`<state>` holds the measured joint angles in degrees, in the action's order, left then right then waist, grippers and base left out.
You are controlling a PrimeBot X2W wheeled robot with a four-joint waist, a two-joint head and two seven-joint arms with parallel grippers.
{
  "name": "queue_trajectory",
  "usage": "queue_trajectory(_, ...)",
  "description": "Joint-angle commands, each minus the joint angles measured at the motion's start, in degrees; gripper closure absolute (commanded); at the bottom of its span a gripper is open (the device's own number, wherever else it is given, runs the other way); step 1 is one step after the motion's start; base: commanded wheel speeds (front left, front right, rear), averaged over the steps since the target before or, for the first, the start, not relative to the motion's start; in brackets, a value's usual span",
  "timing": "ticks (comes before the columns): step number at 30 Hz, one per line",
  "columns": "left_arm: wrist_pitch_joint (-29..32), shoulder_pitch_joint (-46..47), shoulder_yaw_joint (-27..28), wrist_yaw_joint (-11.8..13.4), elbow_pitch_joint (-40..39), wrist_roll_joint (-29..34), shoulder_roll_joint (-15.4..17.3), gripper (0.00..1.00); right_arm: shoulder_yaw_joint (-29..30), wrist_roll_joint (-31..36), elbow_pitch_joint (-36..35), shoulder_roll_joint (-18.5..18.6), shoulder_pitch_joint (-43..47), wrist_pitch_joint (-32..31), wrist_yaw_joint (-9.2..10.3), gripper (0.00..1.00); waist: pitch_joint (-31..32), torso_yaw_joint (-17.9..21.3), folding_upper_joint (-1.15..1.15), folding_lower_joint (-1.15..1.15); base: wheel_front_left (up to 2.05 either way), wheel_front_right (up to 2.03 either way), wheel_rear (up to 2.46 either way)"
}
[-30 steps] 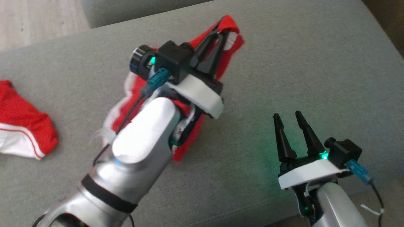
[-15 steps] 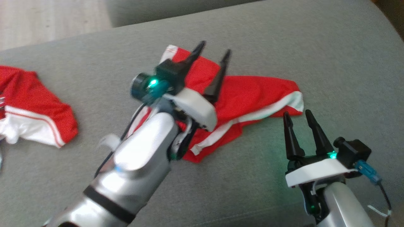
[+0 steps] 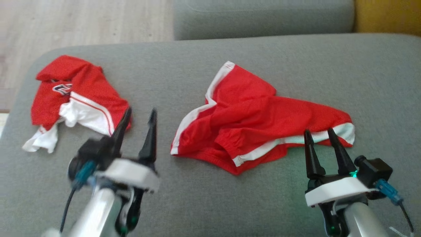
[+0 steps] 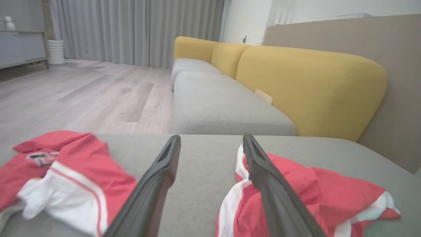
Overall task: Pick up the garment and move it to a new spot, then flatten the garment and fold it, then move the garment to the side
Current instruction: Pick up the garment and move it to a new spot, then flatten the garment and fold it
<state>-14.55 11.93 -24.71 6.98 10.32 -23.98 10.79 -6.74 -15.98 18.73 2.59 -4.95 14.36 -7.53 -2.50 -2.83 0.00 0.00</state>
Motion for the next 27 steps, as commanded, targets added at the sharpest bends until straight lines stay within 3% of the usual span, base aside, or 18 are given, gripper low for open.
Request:
queue_trajectory(1, -0.44, 1.94, 2.72, -0.28, -2.32, 0.48, 0.69, 0.0, -1.26, 0.4, -1.69, 0.29, -0.65, 0.63, 0.04, 0.0, 0.99, -1.01, 0.0, 0.0, 0.0, 0.0, 0.0)
queue_trajectory(6, -0.44, -4.3, 7.2, -2.11, -3.93, 3.12, -2.11, 0.0, -1.32, 0.52, -1.74, 0.29, -0.18, 0.63, 0.04, 0.0, 1.69, -2.15, 0.0, 0.0, 0.0, 0.0, 0.0)
queue_trajectory(13, -0.44, -5.67, 9.69, -5.65, -3.42, 6.94, -5.02, 0.0, -1.37, 0.85, -1.69, 0.29, -0.03, 0.63, 0.04, 0.0, 1.6, -3.13, 0.0, 0.0, 0.0, 0.0, 0.0)
queue_trajectory(27, -0.44, -6.21, 13.47, -9.28, -2.25, 9.79, -7.46, 0.0, -1.8, 0.77, -1.45, 0.29, -0.06, 0.63, 0.04, 0.0, 1.42, -3.13, 0.0, 0.0, 0.0, 0.0, 0.0)
